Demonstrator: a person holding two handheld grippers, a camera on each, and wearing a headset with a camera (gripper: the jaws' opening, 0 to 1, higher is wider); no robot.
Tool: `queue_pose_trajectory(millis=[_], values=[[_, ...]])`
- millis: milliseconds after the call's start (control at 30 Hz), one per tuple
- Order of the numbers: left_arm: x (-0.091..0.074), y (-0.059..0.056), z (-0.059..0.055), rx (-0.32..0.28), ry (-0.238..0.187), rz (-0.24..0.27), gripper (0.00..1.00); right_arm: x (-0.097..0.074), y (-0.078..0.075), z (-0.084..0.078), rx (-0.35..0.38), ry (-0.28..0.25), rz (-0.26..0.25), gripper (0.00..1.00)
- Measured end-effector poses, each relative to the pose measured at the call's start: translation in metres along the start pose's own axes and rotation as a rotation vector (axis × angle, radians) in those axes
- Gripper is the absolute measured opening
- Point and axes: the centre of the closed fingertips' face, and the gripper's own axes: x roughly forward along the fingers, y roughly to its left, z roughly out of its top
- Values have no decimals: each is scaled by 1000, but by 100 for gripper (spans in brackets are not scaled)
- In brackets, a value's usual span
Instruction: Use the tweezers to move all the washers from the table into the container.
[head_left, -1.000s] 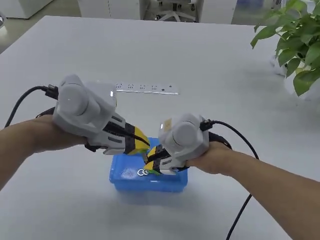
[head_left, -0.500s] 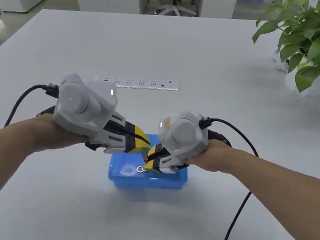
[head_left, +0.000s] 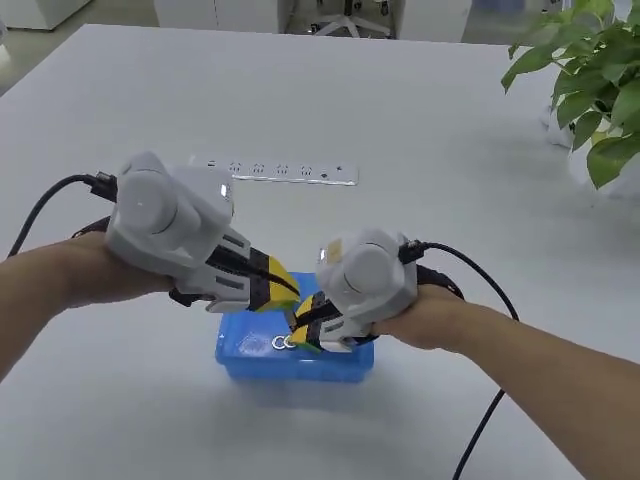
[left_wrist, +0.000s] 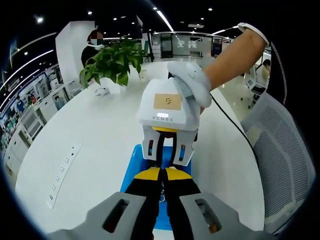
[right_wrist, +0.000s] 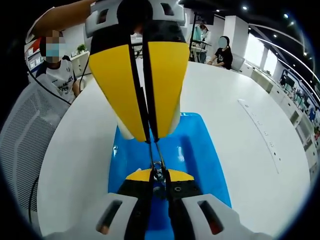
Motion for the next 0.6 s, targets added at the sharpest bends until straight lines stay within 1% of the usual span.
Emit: queue_pose_trajectory(millis=[367, 600], values=[[-5, -3, 5, 10, 1, -6, 5, -4, 3, 6, 5, -11, -1, 13], [-10, -4, 11, 26, 5, -8, 4, -9, 5, 13, 2, -21, -9, 13]])
